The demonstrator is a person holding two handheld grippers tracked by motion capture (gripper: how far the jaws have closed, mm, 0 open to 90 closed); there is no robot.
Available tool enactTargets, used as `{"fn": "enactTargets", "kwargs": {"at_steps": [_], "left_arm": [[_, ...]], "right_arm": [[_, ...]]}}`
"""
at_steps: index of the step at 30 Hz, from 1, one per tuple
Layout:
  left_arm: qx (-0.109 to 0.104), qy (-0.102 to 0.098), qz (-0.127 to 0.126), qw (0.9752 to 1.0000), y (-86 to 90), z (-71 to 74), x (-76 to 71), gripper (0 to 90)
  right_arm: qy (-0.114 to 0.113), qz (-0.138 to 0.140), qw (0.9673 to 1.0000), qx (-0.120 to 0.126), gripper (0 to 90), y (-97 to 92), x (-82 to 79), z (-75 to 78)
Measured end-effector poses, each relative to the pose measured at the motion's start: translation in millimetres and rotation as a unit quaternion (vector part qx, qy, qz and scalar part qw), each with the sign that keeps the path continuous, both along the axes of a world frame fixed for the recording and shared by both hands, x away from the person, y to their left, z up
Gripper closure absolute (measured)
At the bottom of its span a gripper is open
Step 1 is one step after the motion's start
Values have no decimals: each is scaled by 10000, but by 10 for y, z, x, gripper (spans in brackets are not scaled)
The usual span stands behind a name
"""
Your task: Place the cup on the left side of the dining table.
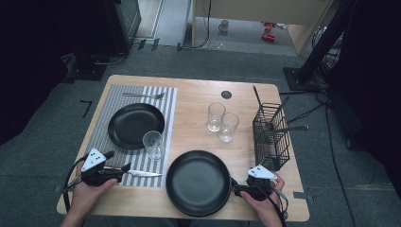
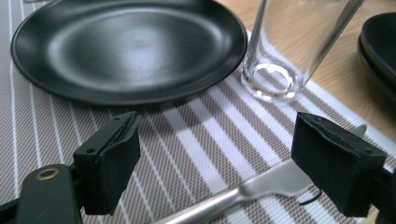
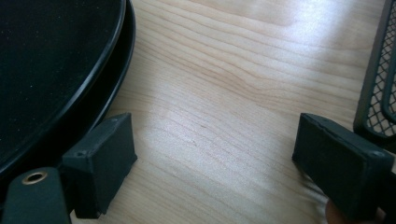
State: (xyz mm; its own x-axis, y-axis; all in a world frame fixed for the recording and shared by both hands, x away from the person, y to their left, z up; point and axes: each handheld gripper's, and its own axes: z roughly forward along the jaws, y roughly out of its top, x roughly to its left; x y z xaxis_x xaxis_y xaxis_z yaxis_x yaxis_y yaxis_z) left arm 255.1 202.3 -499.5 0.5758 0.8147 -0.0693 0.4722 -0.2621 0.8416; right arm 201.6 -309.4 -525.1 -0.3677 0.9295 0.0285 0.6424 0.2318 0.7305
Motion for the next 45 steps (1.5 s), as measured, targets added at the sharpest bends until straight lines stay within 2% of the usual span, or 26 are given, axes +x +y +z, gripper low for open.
{"fn": "enactTargets", "kwargs": {"at_steps": [8,13,18,27,31,34,36,37,38,45], "left_arm": [[28,123,191,9997,138,-47,-55,161],[127,215,290,9993,193,-90,-85,154],[139,277,448,9985,307,-121,-140,154],[353,257,723,9964,438,-151,-150,154],[332,377,799,9955,491,-161,-127,154],[420,454,892,9941,494,-169,-101,154],[619,544,1076,9908,473,-179,-83,153],[619,544,1076,9908,473,-179,-83,153],[713,607,1170,9887,460,-187,-70,153],[705,617,1238,9879,449,-186,-71,149]], "right_arm": [[-1,-33,10000,-3,128,5,-2,0],[0,-34,10000,-2,128,5,-2,0],[-2,-33,10000,-3,127,5,-2,0],[6,-54,10000,-5,119,5,0,0],[6,-59,10000,-8,117,4,1,-1],[5,-59,10000,-9,116,4,1,-1],[5,-60,10000,-8,117,4,0,-1],[5,-60,10000,-8,117,4,0,-1],[6,-59,10000,-9,117,4,1,-1],[7,-90,10000,-10,114,7,-3,-2]]}}
